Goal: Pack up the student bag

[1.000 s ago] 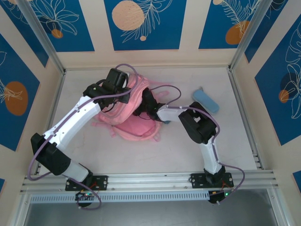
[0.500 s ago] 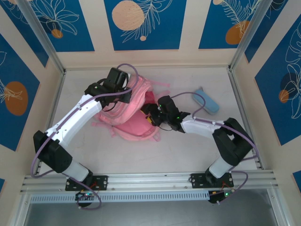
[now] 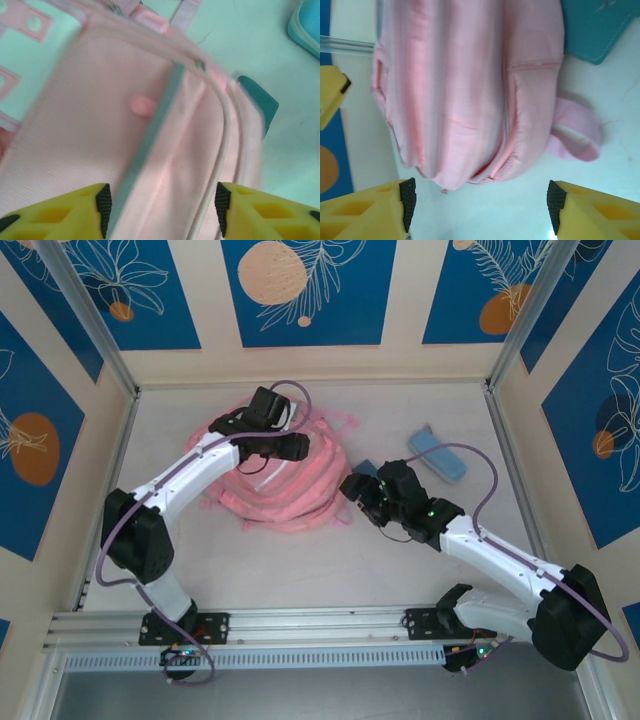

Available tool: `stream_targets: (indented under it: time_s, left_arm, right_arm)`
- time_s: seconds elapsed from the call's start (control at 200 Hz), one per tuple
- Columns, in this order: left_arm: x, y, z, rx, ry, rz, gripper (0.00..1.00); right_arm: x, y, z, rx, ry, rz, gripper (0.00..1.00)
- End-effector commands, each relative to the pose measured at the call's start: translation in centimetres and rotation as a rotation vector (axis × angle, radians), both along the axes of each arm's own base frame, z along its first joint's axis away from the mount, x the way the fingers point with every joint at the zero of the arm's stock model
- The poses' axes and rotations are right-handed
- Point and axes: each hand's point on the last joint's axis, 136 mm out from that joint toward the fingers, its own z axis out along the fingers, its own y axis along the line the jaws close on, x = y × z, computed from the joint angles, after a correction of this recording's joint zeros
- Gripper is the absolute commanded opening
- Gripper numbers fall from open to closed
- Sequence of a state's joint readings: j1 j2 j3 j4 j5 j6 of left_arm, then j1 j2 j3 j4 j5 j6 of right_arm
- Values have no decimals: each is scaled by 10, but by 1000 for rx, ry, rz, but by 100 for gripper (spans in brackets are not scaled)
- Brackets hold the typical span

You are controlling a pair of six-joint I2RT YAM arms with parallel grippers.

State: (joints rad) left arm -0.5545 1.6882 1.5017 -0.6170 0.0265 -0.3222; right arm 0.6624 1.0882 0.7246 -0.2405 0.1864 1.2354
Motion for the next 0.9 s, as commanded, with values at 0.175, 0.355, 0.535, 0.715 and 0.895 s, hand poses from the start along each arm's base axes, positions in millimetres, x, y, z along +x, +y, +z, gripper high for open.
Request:
stream_targets:
  time_s: [0.175,0.355,0.535,0.715,0.895]
  left_arm:
    - [-24,68,-3,-89,-15,202,72]
    - [-69,119,-39,8,6,319,75]
    - [-110,155,-79,67,39,428,82]
    - [-130,161,-104,41,68,454,84]
    - [-136,168,-115,79,71,455,84]
  right_arm:
    - [5,8,11,-179,-9,159,73]
    - [15,44,12,-176,29,232,68]
    - [33,82,3,-157,104,256,56]
    - [50,107,-16,-131,194,219,47]
    - [62,117,-37,-150,229,198,44]
